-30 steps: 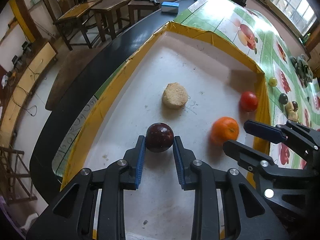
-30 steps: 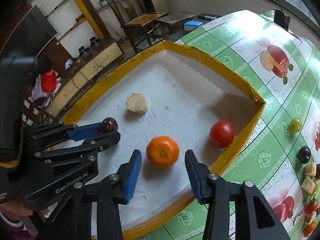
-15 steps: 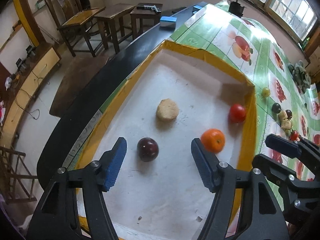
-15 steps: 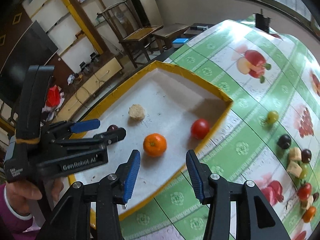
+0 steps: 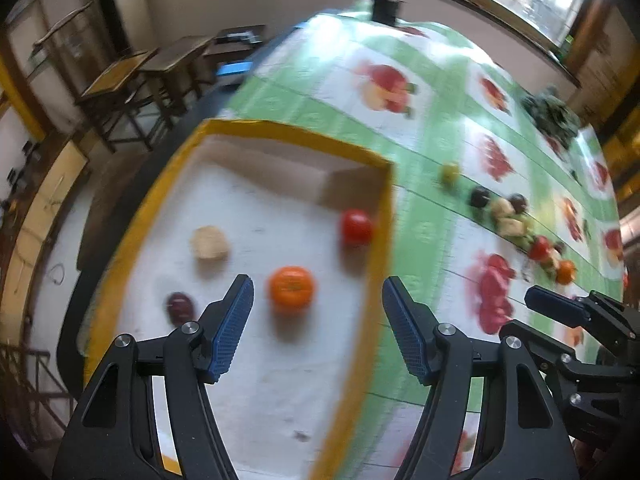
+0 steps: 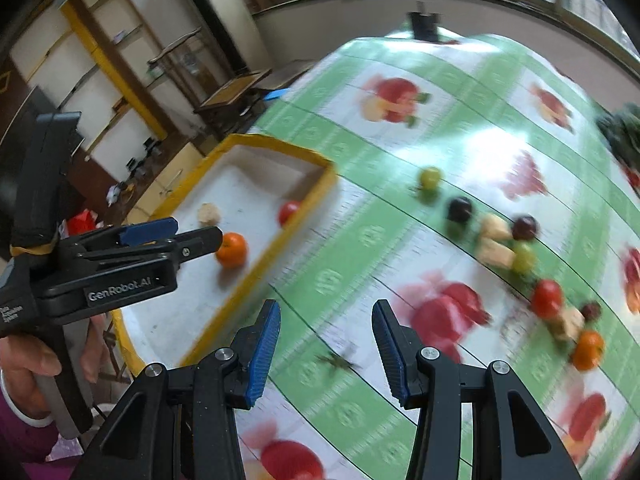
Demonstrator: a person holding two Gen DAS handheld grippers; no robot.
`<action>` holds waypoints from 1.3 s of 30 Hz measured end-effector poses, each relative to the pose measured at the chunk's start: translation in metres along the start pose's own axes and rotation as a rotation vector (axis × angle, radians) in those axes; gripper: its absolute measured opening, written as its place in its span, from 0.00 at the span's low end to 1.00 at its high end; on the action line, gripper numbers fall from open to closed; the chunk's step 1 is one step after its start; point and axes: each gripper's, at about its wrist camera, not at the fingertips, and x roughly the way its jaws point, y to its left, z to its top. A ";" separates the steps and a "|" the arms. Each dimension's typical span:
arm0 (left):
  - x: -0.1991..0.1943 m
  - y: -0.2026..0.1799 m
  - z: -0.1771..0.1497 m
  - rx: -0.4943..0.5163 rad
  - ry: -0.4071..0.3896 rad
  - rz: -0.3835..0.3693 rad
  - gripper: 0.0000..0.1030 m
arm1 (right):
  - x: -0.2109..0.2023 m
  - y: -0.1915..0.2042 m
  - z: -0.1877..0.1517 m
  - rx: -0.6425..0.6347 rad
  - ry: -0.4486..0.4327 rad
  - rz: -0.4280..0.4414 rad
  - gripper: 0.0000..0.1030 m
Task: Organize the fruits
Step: 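Move both open grippers back toward the remaining fruits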
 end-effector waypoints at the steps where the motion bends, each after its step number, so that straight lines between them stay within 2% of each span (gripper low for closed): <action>1: 0.000 -0.009 0.000 0.014 0.003 -0.010 0.65 | -0.004 -0.007 -0.004 0.013 -0.001 -0.009 0.45; 17: 0.022 -0.123 -0.001 0.211 0.055 -0.153 0.65 | -0.062 -0.119 -0.080 0.272 -0.022 -0.134 0.45; 22: 0.042 -0.147 0.011 0.203 0.077 -0.192 0.65 | -0.072 -0.140 -0.096 0.332 -0.027 -0.147 0.45; 24: 0.046 -0.154 0.019 0.194 0.062 -0.204 0.65 | -0.073 -0.146 -0.100 0.345 -0.025 -0.148 0.45; 32: 0.073 -0.168 0.056 0.152 0.019 -0.144 0.65 | -0.071 -0.158 -0.108 0.368 -0.009 -0.141 0.45; 36: 0.090 -0.175 0.057 0.194 0.043 -0.121 0.65 | -0.065 -0.158 -0.105 0.359 0.005 -0.131 0.45; 39: 0.091 -0.172 0.052 0.198 0.059 -0.145 0.67 | -0.059 -0.156 -0.101 0.342 0.015 -0.121 0.45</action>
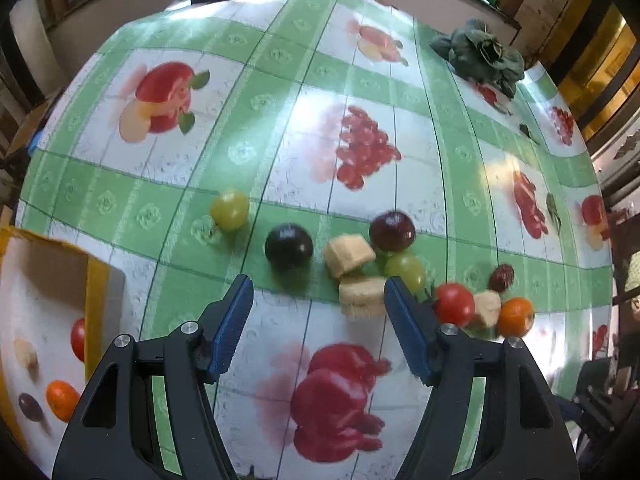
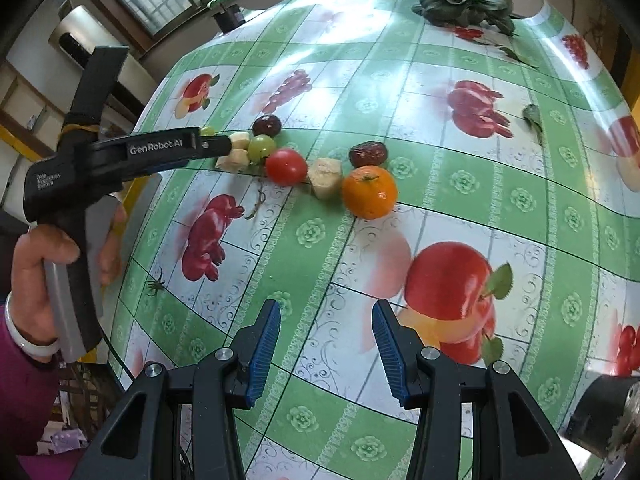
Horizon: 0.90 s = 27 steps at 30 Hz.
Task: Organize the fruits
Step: 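Move both open grippers back toward the remaining fruits, then grasp a tan biscuit slice with the left gripper while the right gripper grasps an orange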
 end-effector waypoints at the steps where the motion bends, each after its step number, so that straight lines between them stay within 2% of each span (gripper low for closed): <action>1: -0.002 0.001 -0.004 0.009 0.009 -0.002 0.67 | 0.001 0.001 0.001 -0.005 0.002 0.002 0.45; 5: -0.001 0.001 -0.024 0.063 0.066 0.003 0.67 | 0.006 0.002 0.006 -0.015 0.009 0.005 0.45; 8: -0.005 0.006 -0.034 0.058 0.069 0.002 0.67 | 0.008 -0.001 0.011 -0.008 0.005 0.009 0.45; 11: -0.010 0.007 -0.034 0.063 0.049 -0.030 0.67 | 0.008 -0.005 0.015 -0.003 -0.001 0.005 0.45; 18: 0.000 -0.017 -0.036 0.209 0.060 -0.046 0.67 | 0.007 -0.016 0.021 0.011 -0.005 -0.007 0.45; 22: 0.010 -0.025 -0.033 0.222 0.068 -0.050 0.67 | 0.006 -0.023 0.028 0.021 -0.025 -0.016 0.45; 27: 0.015 -0.026 -0.030 0.224 0.067 -0.038 0.67 | 0.009 -0.021 0.040 -0.025 -0.062 -0.041 0.45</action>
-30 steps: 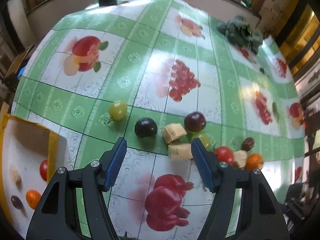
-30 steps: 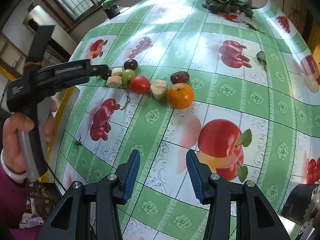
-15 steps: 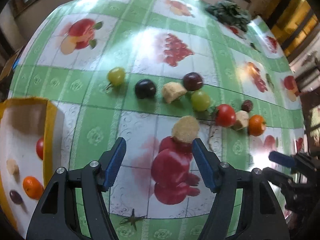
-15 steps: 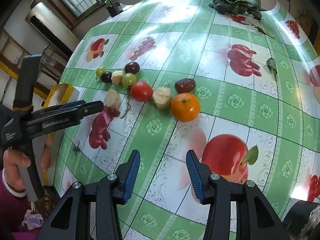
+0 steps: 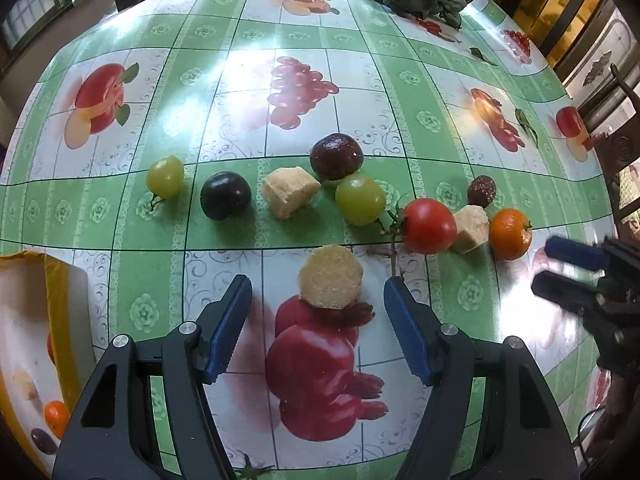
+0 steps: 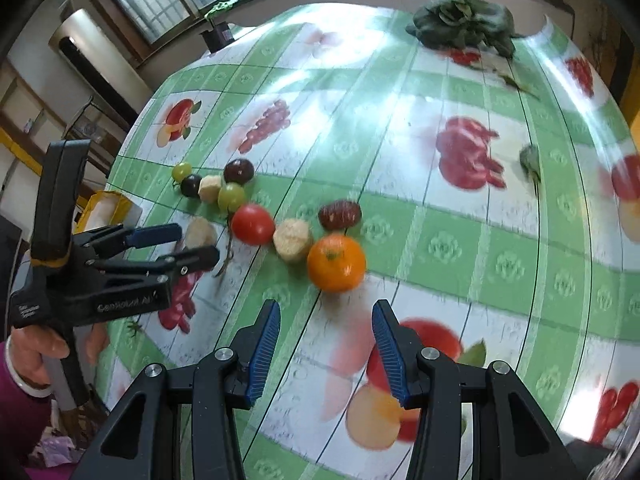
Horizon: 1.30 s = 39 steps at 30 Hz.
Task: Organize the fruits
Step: 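Grasp a tan biscuit slice with the left gripper while the right gripper grasps an orange, then carry the biscuit slice and orange over the white tray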
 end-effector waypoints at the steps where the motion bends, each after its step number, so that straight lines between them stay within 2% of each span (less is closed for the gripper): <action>1: 0.000 0.000 0.000 0.001 0.000 0.002 0.67 | 0.003 0.000 0.003 -0.007 -0.004 -0.013 0.45; 6: 0.003 -0.002 0.001 0.016 -0.015 0.018 0.67 | 0.020 -0.004 0.018 -0.037 0.003 -0.006 0.45; 7: 0.002 -0.002 0.000 0.026 -0.023 0.020 0.67 | 0.024 -0.005 0.019 -0.045 0.022 -0.002 0.44; 8: 0.004 -0.005 -0.001 0.038 -0.032 0.026 0.67 | 0.028 -0.006 0.020 -0.053 0.037 -0.014 0.37; 9: 0.004 -0.006 -0.001 0.048 -0.040 0.041 0.62 | 0.030 -0.007 0.020 -0.053 0.041 -0.013 0.34; 12: 0.001 -0.006 -0.002 0.041 -0.058 0.044 0.32 | 0.028 -0.011 0.018 -0.020 0.034 0.007 0.34; 13: 0.000 -0.004 -0.003 0.034 -0.057 0.044 0.29 | 0.026 -0.012 0.017 -0.023 0.031 0.003 0.34; 18: -0.006 0.004 -0.009 -0.012 -0.039 0.035 0.29 | 0.010 -0.010 0.011 -0.008 0.007 0.013 0.34; 31: -0.062 -0.014 -0.036 -0.047 -0.096 -0.011 0.29 | -0.031 0.008 -0.019 -0.026 -0.040 -0.008 0.34; 39: -0.081 -0.019 -0.054 -0.044 -0.117 0.025 0.29 | -0.045 0.028 -0.036 -0.038 -0.044 0.005 0.34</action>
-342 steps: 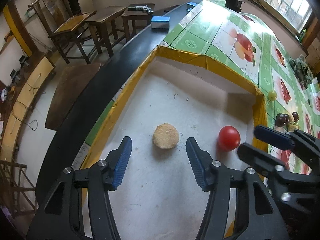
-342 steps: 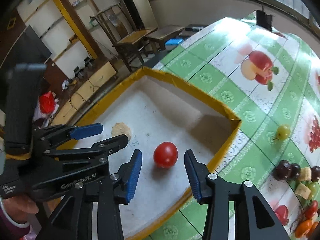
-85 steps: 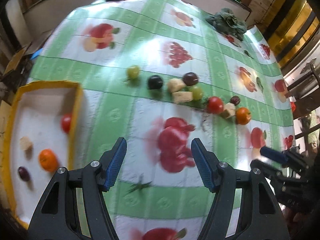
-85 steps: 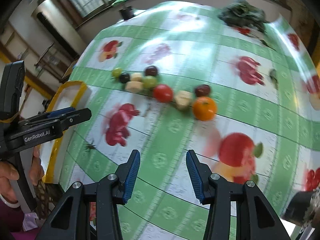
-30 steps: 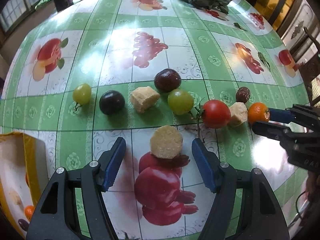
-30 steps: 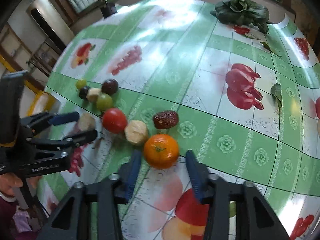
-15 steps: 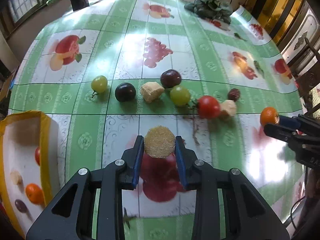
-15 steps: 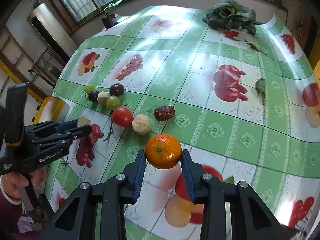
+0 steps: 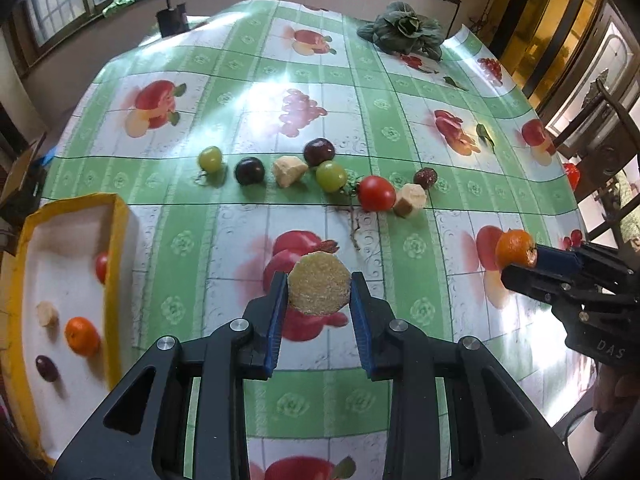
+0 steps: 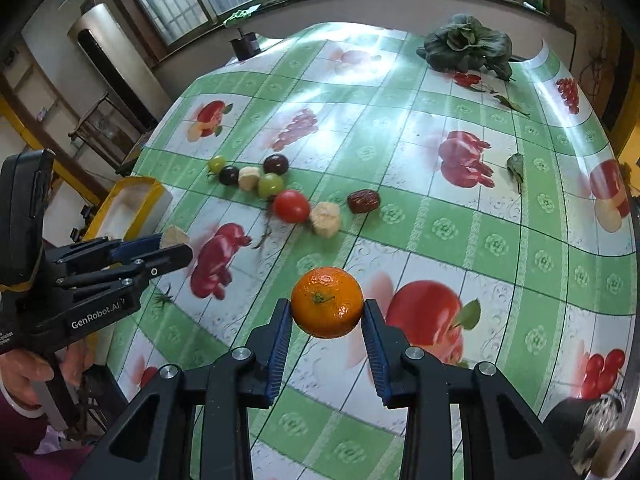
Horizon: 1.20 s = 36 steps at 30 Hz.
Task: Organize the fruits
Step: 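Carry the biscuit slice and orange over the white tray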
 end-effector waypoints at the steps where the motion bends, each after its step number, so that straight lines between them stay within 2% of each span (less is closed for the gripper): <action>1: -0.004 0.002 -0.002 -0.003 -0.007 0.006 0.29 | -0.001 0.002 -0.002 -0.003 0.001 0.001 0.34; 7: -0.021 0.017 -0.008 -0.016 -0.038 0.043 0.29 | -0.004 0.024 -0.010 -0.020 0.011 0.024 0.34; 17: -0.047 0.062 -0.022 -0.091 -0.075 0.104 0.29 | 0.002 0.077 -0.008 -0.123 0.027 0.073 0.34; 36: -0.066 0.142 -0.061 -0.249 -0.065 0.204 0.29 | 0.028 0.168 0.012 -0.329 0.075 0.166 0.34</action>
